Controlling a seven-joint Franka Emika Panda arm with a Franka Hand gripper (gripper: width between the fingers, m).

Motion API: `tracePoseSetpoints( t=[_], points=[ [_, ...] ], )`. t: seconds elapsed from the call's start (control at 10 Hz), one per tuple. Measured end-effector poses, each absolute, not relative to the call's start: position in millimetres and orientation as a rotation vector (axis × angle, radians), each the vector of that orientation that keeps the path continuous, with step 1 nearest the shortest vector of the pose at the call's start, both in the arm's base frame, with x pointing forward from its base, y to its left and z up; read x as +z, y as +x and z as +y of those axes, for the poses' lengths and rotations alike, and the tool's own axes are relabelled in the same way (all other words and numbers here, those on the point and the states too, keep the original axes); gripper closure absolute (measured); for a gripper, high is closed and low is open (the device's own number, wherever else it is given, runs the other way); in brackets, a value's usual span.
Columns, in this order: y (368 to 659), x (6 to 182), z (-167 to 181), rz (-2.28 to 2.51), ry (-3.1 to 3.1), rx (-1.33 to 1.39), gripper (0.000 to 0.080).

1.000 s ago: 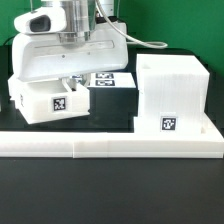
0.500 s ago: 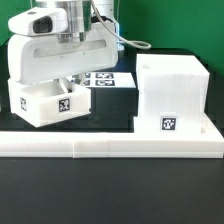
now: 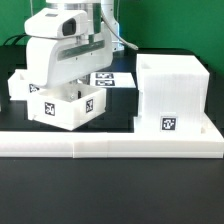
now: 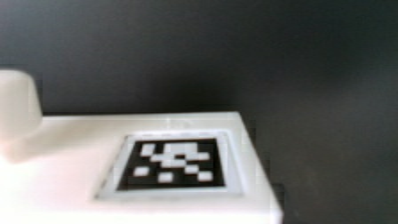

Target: Assemble drawer

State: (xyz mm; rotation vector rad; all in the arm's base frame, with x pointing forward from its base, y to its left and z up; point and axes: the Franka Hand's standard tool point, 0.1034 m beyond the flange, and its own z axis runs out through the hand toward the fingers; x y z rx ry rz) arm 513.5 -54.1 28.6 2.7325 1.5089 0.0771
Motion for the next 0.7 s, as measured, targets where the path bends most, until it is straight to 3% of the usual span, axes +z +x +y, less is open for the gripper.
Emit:
tracePoseSetpoints(
  t=[0.7],
  points=[
    [513.3,27.1,-56.0,2.031,2.334,-0.011,0.0755]
  ],
)
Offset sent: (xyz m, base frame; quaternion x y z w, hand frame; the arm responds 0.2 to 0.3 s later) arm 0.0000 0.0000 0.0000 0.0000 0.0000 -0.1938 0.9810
